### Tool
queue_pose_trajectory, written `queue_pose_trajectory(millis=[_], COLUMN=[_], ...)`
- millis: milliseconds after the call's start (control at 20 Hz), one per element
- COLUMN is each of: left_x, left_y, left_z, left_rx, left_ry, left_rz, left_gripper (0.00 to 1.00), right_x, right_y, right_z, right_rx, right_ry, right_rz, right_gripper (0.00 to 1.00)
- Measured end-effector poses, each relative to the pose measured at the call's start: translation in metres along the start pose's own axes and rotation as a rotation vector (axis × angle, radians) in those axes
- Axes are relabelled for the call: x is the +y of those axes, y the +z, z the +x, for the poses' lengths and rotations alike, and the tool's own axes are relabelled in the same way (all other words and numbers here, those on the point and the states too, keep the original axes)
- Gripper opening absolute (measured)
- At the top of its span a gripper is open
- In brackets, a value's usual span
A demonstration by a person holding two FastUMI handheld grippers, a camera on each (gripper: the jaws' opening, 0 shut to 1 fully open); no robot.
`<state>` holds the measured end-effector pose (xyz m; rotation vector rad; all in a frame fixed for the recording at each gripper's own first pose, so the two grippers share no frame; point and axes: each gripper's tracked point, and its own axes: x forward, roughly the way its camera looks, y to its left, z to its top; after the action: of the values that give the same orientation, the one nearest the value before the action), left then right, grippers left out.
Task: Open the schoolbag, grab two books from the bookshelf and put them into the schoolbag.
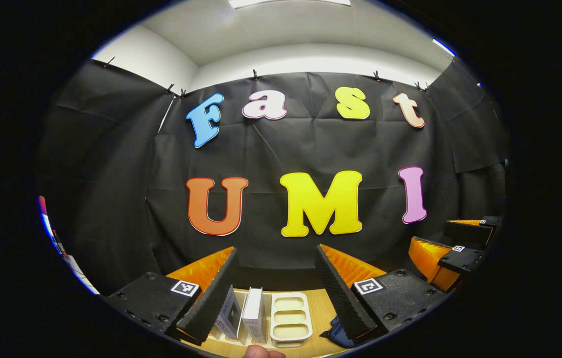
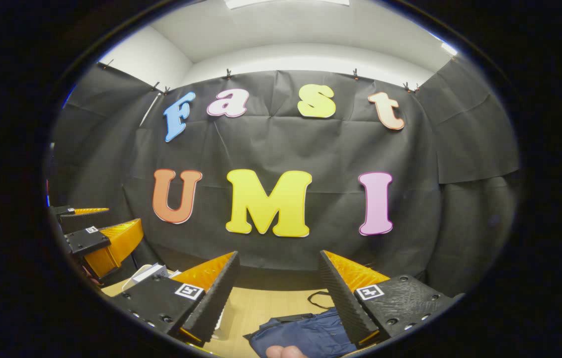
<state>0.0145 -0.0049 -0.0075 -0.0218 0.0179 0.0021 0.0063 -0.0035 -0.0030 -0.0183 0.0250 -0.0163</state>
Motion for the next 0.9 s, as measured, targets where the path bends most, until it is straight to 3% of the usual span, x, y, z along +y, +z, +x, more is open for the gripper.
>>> queue_pose_trajectory(millis=[250,400,600,900], left_x=[0.002,0.005,0.011,0.016], left_y=[0.0,-0.003,-0.004,-0.008], left_z=[0.002,-0.001,-0.003,-0.011], left_rx=[-0.002,-0.002,-0.005,-0.015], left_ry=[0.005,0.008,0.02,0.019], left_rz=[-0.001,-0.008,0.007,0.063], left_gripper=[0.97,0.97,0.97,0.97], right_x=[-0.001,-0.009,-0.011,-0.001], right_y=[-0.013,-0.049,-0.123,-0.253], right_z=[0.001,0.001,0.001,-0.013], right_rx=[0.031,0.106,0.307,0.729], right_ry=[-0.003,-0.006,0.014,0.06], right_rz=[-0.022,-0.068,-0.094,-0.105], right_gripper=[0.97,0.95,0.95,0.99])
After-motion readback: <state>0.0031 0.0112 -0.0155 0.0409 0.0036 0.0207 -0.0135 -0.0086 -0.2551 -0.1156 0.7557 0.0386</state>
